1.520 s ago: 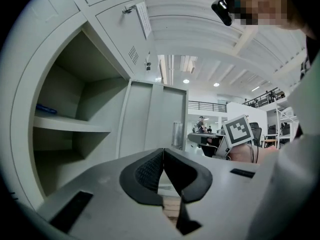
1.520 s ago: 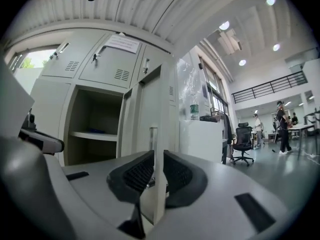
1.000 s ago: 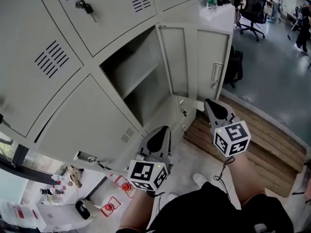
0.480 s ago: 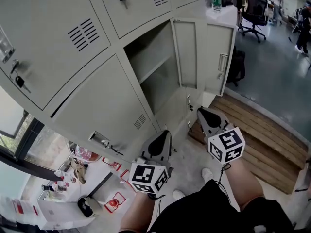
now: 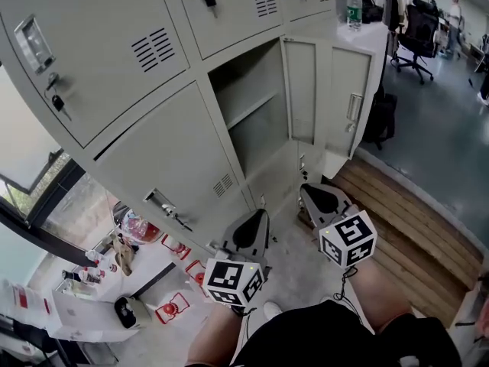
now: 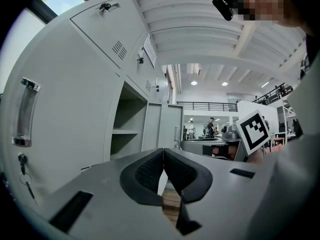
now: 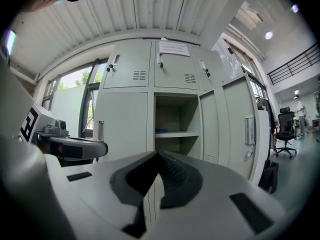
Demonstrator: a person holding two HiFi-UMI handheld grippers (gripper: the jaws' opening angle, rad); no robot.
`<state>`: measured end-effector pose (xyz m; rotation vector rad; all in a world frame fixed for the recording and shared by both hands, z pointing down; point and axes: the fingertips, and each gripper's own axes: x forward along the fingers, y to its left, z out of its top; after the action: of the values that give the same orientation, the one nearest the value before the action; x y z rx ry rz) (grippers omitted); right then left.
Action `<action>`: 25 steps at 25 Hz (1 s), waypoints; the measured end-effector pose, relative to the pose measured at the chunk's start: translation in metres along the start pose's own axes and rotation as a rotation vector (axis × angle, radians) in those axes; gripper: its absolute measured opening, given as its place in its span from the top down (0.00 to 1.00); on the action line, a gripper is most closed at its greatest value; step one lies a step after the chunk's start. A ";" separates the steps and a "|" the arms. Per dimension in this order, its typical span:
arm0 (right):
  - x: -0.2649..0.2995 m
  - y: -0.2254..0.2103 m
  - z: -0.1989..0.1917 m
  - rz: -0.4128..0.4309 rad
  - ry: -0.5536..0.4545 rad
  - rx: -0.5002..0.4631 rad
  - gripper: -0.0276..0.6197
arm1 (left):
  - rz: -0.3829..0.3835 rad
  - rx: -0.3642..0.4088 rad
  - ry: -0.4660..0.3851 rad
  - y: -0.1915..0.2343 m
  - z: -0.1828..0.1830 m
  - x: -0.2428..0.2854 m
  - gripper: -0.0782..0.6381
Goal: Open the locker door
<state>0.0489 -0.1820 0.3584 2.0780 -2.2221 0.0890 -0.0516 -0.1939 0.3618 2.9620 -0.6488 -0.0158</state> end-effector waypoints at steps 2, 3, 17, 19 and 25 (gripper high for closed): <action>-0.006 -0.003 0.002 0.034 -0.001 -0.003 0.87 | 0.028 -0.002 -0.009 -0.010 0.003 0.002 0.87; -0.010 -0.005 0.003 0.051 -0.001 -0.005 0.87 | 0.041 -0.003 -0.012 -0.015 0.004 0.004 0.87; -0.069 -0.026 -0.012 0.219 -0.001 -0.008 0.87 | 0.167 -0.011 -0.014 -0.093 -0.014 0.014 0.87; -0.075 -0.028 -0.015 0.234 -0.002 -0.004 0.87 | 0.178 -0.008 -0.012 -0.102 -0.016 0.014 0.87; -0.088 -0.028 -0.022 0.277 -0.006 0.010 0.87 | 0.212 0.003 -0.001 -0.118 -0.022 0.009 0.87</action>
<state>0.0834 -0.0944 0.3696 1.7635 -2.5029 0.1135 0.0066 -0.0888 0.3710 2.8791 -0.9597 0.0015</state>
